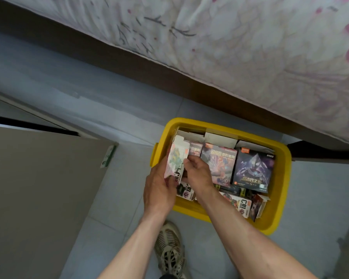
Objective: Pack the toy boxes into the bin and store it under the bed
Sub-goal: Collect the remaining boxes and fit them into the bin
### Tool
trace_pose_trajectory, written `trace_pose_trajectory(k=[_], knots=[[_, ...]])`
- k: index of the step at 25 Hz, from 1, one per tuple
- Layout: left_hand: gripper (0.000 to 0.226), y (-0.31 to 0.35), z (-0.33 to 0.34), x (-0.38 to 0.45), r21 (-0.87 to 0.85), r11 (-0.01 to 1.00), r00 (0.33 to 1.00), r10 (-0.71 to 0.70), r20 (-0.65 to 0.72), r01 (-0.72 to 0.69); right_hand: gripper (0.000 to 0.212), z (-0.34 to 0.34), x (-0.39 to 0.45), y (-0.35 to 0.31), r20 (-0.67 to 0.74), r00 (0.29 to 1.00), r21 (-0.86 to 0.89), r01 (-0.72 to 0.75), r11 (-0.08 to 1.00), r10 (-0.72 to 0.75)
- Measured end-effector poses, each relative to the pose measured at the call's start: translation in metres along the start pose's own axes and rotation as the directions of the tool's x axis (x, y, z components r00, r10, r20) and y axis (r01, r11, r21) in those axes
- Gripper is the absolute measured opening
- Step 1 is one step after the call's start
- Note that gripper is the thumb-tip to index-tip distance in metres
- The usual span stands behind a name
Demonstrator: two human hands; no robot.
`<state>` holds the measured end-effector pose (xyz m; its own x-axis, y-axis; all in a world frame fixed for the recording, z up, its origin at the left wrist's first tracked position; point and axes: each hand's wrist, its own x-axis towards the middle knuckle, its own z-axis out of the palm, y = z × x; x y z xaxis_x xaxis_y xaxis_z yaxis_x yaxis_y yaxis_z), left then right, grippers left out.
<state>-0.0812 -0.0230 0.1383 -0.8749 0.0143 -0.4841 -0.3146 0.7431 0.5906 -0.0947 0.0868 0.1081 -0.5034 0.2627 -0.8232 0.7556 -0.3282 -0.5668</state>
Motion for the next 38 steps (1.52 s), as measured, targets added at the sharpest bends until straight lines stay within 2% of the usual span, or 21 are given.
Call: trace_pose_trajectory(k=[3,4,5,6,7,8,9,11,12,13,15,17,18,21,23,24,27,30,33,35,38], knots=[[0.059,0.0,0.0,0.011,0.058,0.995,0.996,0.083,0.028,-0.084,0.018,0.0,0.014,-0.003,-0.009,0.996,0.095,-0.083,0.992,0.084],[0.057,0.0,0.0,0.011,0.089,0.99,0.993,0.109,0.047,-0.113,0.015,-0.002,0.018,-0.003,-0.012,0.995,0.04,-0.098,0.994,0.098],[0.056,0.0,0.001,0.009,0.137,0.979,0.987,0.144,0.077,-0.153,0.012,-0.004,0.022,-0.005,-0.05,0.997,-0.135,-0.061,0.989,0.055],[0.056,0.001,0.003,0.006,0.196,0.963,0.98,0.168,0.11,-0.187,0.01,-0.005,0.024,-0.007,-0.104,0.994,-0.334,-0.015,0.942,-0.021],[0.057,0.002,0.005,0.004,0.255,0.947,0.977,0.171,0.126,-0.198,0.01,-0.006,0.025,-0.008,-0.164,0.979,-0.452,0.032,0.891,-0.118],[0.058,0.005,0.007,0.005,0.306,0.936,0.982,0.145,0.121,-0.176,0.01,-0.007,0.025,-0.01,-0.169,0.969,-0.483,0.076,0.872,-0.179],[0.059,0.009,0.009,0.007,0.346,0.929,0.989,0.1,0.105,-0.13,0.01,-0.007,0.023,-0.012,-0.131,0.97,-0.434,0.127,0.892,-0.203],[0.059,0.018,0.009,0.011,0.391,0.919,0.996,0.025,0.083,-0.056,0.018,-0.005,0.015,-0.012,-0.005,0.974,-0.36,0.208,0.91,-0.224],[0.058,0.022,0.01,0.011,0.408,0.912,0.997,0.014,0.078,-0.044,0.026,-0.007,0.009,-0.012,0.039,0.95,-0.416,0.296,0.86,-0.308],[0.057,0.025,0.01,0.01,0.418,0.907,0.997,0.013,0.071,-0.042,0.034,-0.009,0.005,-0.014,0.074,0.9,-0.516,0.403,0.756,-0.429],[0.057,0.028,0.012,0.004,0.413,0.91,0.998,0.016,0.059,-0.039,0.05,-0.011,0.009,-0.027,0.202,0.781,-0.679,0.547,0.49,-0.591],[0.057,0.027,0.012,0.0,0.396,0.918,0.998,0.008,0.058,-0.031,0.06,-0.008,0.018,-0.05,0.398,0.776,-0.779,0.567,0.267,-0.489],[0.059,0.026,0.012,0.002,0.383,0.923,0.998,0.002,0.06,-0.025,0.062,-0.004,0.023,-0.059,0.442,0.79,-0.81,0.555,0.19,-0.426],[0.059,0.018,0.015,0.003,0.354,0.934,0.998,0.027,0.065,-0.048,0.066,0.001,0.031,-0.067,0.444,0.82,-0.867,0.495,0.057,-0.362],[0.057,0.014,0.02,-0.005,0.34,0.937,0.996,0.058,0.07,-0.079,0.067,-0.006,0.032,-0.058,0.415,0.861,-0.884,0.457,0.092,-0.294],[0.058,0.012,0.023,-0.01,0.323,0.943,0.996,0.064,0.067,-0.082,0.062,-0.011,0.033,-0.053,0.415,0.867,-0.865,0.47,0.174,-0.277],[0.064,0.011,0.029,-0.006,0.229,0.969,0.995,0.093,0.025,-0.096,0.045,-0.019,0.041,-0.05,0.365,0.864,-0.693,0.501,0.519,-0.346],[0.063,0.009,0.03,0.009,0.148,0.984,0.994,0.108,-0.019,-0.104,0.053,-0.018,0.053,-0.059,0.32,0.899,-0.605,0.436,0.666,-0.299],[0.06,0.008,0.031,0.007,-0.006,0.998,0.997,0.059,-0.04,-0.059,0.054,-0.022,0.057,-0.054,0.259,0.935,-0.303,0.316,0.899,-0.242],[0.066,0.009,0.028,0.01,-0.057,0.998,0.999,0.018,-0.04,-0.02,0.051,-0.017,0.05,-0.045,0.172,0.961,-0.101,0.234,0.967,-0.215],[0.085,0.019,0.022,0.028,-0.011,0.996,0.996,-0.084,-0.016,0.084,0.05,-0.006,0.04,-0.036,0.008,0.969,0.061,0.246,0.967,-0.247]])
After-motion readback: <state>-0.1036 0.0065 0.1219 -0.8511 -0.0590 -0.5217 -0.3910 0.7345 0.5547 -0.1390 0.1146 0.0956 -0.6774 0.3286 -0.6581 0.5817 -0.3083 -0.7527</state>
